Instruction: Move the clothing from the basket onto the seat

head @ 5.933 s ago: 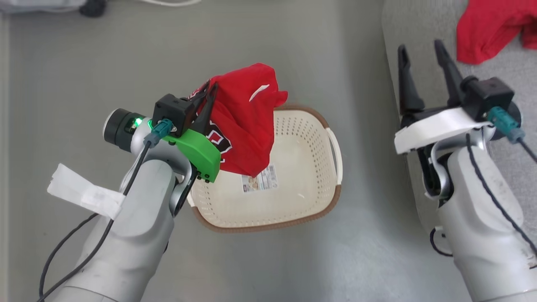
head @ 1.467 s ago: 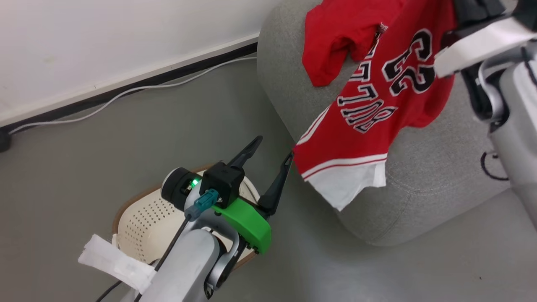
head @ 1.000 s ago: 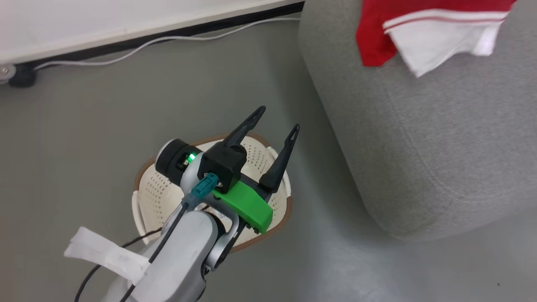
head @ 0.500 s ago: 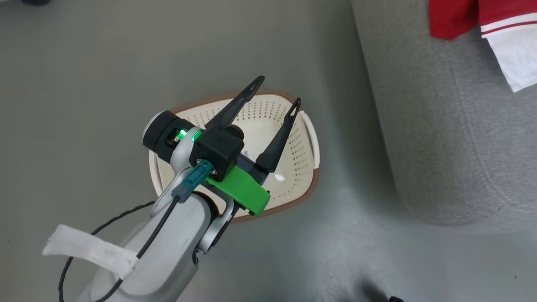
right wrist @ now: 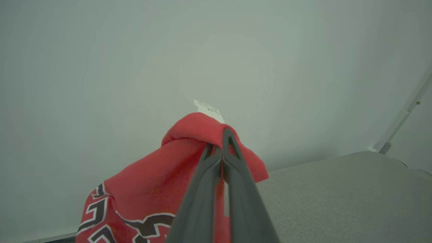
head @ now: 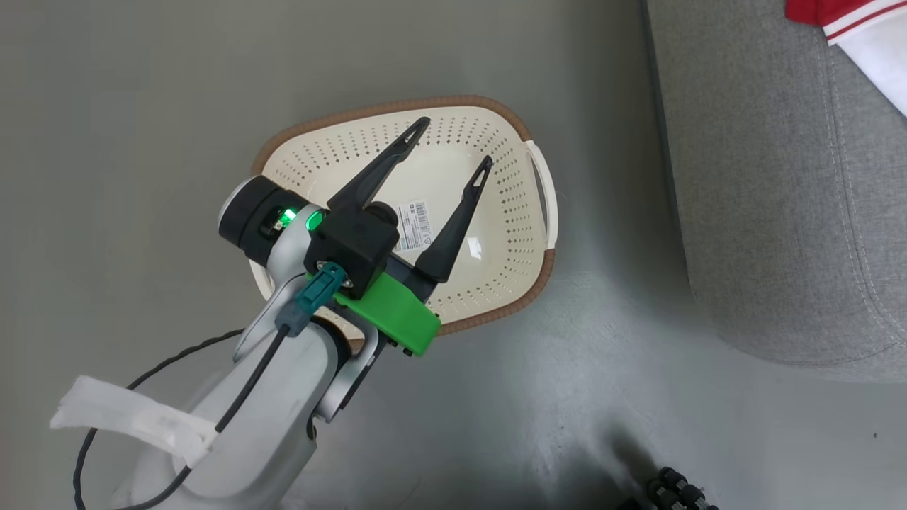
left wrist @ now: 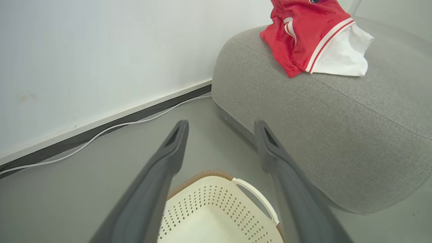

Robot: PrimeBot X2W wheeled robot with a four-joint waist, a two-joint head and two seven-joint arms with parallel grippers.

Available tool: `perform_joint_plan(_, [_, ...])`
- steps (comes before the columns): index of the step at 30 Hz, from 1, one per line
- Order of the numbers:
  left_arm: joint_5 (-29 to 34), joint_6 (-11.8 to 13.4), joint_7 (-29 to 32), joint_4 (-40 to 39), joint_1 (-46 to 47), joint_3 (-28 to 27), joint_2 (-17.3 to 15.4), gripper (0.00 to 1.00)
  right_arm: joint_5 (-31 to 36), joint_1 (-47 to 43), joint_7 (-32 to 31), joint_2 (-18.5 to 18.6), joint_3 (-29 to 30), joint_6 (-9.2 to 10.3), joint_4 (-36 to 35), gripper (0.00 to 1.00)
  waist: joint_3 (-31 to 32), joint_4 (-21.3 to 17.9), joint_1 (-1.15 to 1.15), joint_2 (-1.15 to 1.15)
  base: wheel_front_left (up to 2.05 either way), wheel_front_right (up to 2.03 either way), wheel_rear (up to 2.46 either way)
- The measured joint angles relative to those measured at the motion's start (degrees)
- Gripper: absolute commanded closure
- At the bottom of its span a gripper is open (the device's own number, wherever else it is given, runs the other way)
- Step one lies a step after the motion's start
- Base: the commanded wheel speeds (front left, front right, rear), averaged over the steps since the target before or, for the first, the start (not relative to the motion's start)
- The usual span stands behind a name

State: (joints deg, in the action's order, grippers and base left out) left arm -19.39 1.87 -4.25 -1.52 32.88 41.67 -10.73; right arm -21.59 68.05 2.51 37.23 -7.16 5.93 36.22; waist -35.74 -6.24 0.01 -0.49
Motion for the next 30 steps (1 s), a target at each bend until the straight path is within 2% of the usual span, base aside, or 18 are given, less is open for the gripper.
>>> perform_joint_plan(10, [0.02, -0.01, 0.15, -0.21, 0.14, -0.07, -0.67, 0.00, -2.35, -12.32, 3.15, -3.37, 3.00, 0.71, 9.64, 1.00, -1.40, -0.95, 0.00, 0.00, 0.00, 0.00, 0.00])
perform_joint_plan(20, [0.01, -0.01, 0.25, -0.19, 0.14, -0.31, -1.20, 0.00, -3.32, -14.62, 7.02, -6.95, 4.10, 0.74, 12.80, 1.00, -1.21, -1.72, -0.01, 0.00, 0.00, 0.00, 0.00])
perform_joint_plan(21, [0.01, -0.01, 0.25, -0.16, 0.14, -0.41, -1.27, 0.00, -3.60, -14.62, 7.58, -7.49, 4.27, 0.74, 12.90, 0.80, -1.14, -1.80, 0.00, 0.00, 0.00, 0.00, 0.00])
perform_joint_plan(22, [0.01, 0.00, 0.24, -0.05, 0.13, -0.55, -1.41, 0.00, -3.65, -14.62, 8.17, -7.99, 4.27, 0.74, 13.10, 0.54, -1.05, -1.88, 0.00, 0.00, 0.00, 0.00, 0.00])
perform_joint_plan(23, [0.00, 0.00, 0.23, 0.22, 0.13, -0.74, -1.59, 0.00, -3.65, -14.62, 8.73, -8.59, 4.24, 0.74, 13.34, 0.21, -0.91, -1.98, 0.00, 0.00, 0.00, 0.00, 0.00])
perform_joint_plan(24, [-0.01, 0.00, 0.23, 0.47, 0.12, -0.90, -1.80, 0.00, -3.69, -14.68, 9.11, -9.15, 4.24, 0.74, 13.56, 0.00, -0.73, -2.08, 0.00, 0.00, 0.00, 0.00, 0.00])
perform_joint_plan(30, [-0.69, 0.15, -0.22, 1.77, -0.14, -1.77, -2.10, 0.00, -5.25, -16.41, 10.85, -10.65, 5.19, 0.65, 14.24, 0.00, 0.88, -2.81, -0.01, 0.00, 0.00, 0.00, 0.00])
